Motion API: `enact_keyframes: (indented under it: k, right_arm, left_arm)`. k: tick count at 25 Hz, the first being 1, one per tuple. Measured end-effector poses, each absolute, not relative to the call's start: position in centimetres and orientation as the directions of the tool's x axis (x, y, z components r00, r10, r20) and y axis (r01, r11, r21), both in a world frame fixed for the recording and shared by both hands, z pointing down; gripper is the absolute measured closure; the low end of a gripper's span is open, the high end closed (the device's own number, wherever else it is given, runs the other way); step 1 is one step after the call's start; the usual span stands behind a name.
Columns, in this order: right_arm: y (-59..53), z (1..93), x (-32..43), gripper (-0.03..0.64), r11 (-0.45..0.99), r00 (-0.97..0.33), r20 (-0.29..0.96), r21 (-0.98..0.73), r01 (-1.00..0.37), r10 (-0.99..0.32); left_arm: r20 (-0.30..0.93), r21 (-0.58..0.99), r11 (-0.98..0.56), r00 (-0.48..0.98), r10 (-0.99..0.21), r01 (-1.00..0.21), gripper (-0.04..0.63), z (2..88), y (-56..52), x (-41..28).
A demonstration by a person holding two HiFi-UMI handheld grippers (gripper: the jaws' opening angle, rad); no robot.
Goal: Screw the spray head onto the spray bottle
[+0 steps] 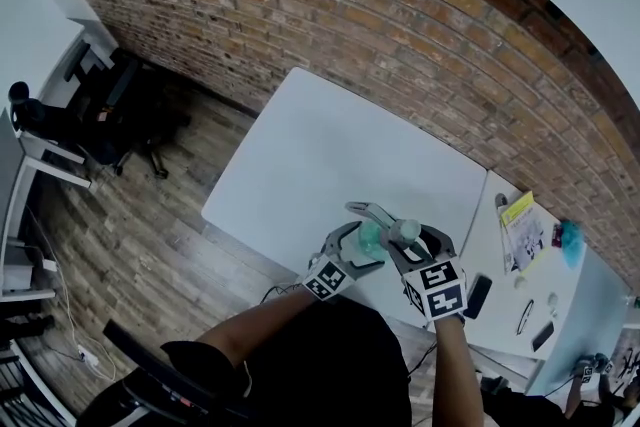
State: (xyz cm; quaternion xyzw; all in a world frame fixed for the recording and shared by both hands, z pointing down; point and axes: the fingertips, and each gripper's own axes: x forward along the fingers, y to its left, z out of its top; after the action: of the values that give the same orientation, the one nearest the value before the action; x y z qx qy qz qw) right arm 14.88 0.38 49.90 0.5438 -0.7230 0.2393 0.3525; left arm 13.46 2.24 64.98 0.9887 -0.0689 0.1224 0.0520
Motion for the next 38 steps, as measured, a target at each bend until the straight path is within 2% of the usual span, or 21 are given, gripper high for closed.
enact_keyframes:
  k: [5,10,13,18,23,26,31,35,38]
  right_arm:
    - [0.4,50.3,14.8,0.377,0.283,-0.153,0.768,0.038,-0.958,-0.622]
    - [0.7,48.4,14.8,0.35,0.314,-0.238,0.737,-0.037,-0.949,-0.633]
    - [0.9,47.4,16.0,0.348,0.376,-0.251,0.759,-0.008,-0.926,-0.601]
    - [1.9,47.8,15.1,0.348,0.607,-0.335,0.831,0.003,-0.795,-0.443]
    - [1.1,48.7,14.0,0.348,0.739,-0.368,0.873,-0.012,-0.674,-0.321]
    - [1.0,49.5,13.5,0.349,0.814,-0.33,0.913,0.005,-0.58,-0.24]
    - [0.7,50.9,13.7,0.351,0.882,-0.218,0.954,0.085,-0.463,-0.207]
    - [0.7,50.9,13.5,0.351,0.872,-0.232,0.951,0.071,-0.484,-0.206]
    - [0.4,50.7,13.2,0.352,0.824,-0.279,0.93,0.043,-0.565,-0.24]
  left_arm:
    - [0.246,0.038,-0.989,0.96,-0.132,-0.145,0.103,64.1,2.5,13.6]
    - [0.231,0.036,-0.989,0.964,-0.131,-0.143,0.103,63.9,2.7,13.5]
    - [0.207,0.023,-0.992,0.971,-0.12,-0.128,0.103,62.7,2.8,13.9]
    - [0.176,-0.007,-0.994,0.978,-0.112,-0.112,0.103,60.7,2.7,15.0]
    - [0.19,-0.013,-0.994,0.976,-0.111,-0.111,0.103,60.6,1.8,15.9]
    - [0.213,-0.016,-0.995,0.972,-0.097,-0.096,0.103,61.1,1.7,16.4]
    - [0.212,0.004,-0.994,0.972,-0.104,-0.107,0.109,61.9,1.8,16.4]
    - [0.207,0.012,-0.994,0.973,-0.103,-0.108,0.112,62.1,1.9,16.1]
    - [0.178,0.025,-0.993,0.978,-0.112,-0.118,0.112,61.4,1.5,15.8]
